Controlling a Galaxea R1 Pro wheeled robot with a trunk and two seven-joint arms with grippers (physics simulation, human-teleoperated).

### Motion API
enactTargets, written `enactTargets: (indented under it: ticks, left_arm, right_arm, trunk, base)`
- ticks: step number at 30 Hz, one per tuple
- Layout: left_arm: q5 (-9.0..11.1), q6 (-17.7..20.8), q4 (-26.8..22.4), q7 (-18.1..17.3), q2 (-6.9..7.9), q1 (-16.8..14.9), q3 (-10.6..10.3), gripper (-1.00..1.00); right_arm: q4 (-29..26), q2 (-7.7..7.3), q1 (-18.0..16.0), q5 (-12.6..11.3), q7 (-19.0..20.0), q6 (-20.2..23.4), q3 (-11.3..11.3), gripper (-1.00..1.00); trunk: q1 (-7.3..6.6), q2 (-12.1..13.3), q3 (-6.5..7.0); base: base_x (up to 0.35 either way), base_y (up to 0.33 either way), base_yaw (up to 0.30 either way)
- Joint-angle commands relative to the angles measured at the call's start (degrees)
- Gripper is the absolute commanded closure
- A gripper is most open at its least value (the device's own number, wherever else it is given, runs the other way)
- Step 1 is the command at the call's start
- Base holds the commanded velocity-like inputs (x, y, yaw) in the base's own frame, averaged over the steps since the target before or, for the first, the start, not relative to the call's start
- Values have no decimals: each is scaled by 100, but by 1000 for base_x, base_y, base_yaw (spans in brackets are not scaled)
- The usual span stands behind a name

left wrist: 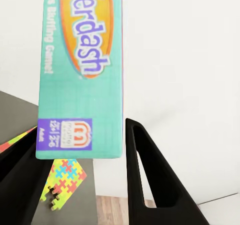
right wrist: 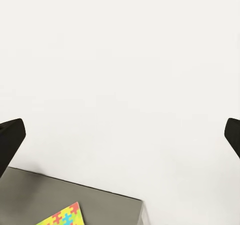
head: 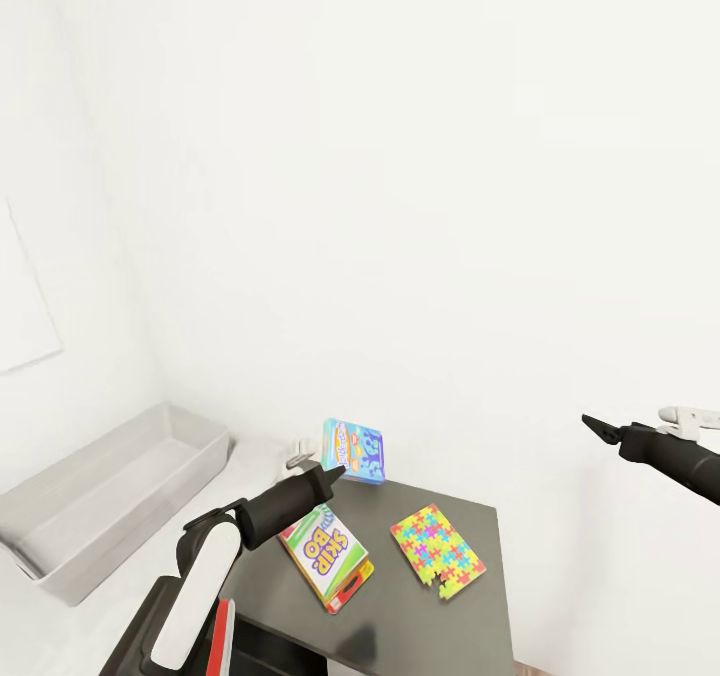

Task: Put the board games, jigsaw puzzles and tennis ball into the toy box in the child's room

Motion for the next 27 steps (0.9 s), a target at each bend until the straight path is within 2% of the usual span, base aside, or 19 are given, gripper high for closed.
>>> enactTargets:
  ticks: [1, 18, 27]
  left_arm:
    - [-6, 26, -1, -17, -4, -2, 7, 100]
    - [-12, 28, -1, -17, -11, -2, 1, 100]
    - [9, 29, -16, -52, -9, -2, 13, 100]
  right_arm:
    - [-1, -1, -3, -37, 1, 47, -11, -100]
    - [-1, 3, -3, -38, 1, 47, -3, -100]
    - [-1, 4, -3, -38, 1, 47, -6, -100]
  trunk:
    - [2, -5, -3]
    - [2, -5, -3]
    - [2, -5, -3]
  base:
    - [0, 0, 0]
    - [0, 0, 7]
    - [0, 0, 226]
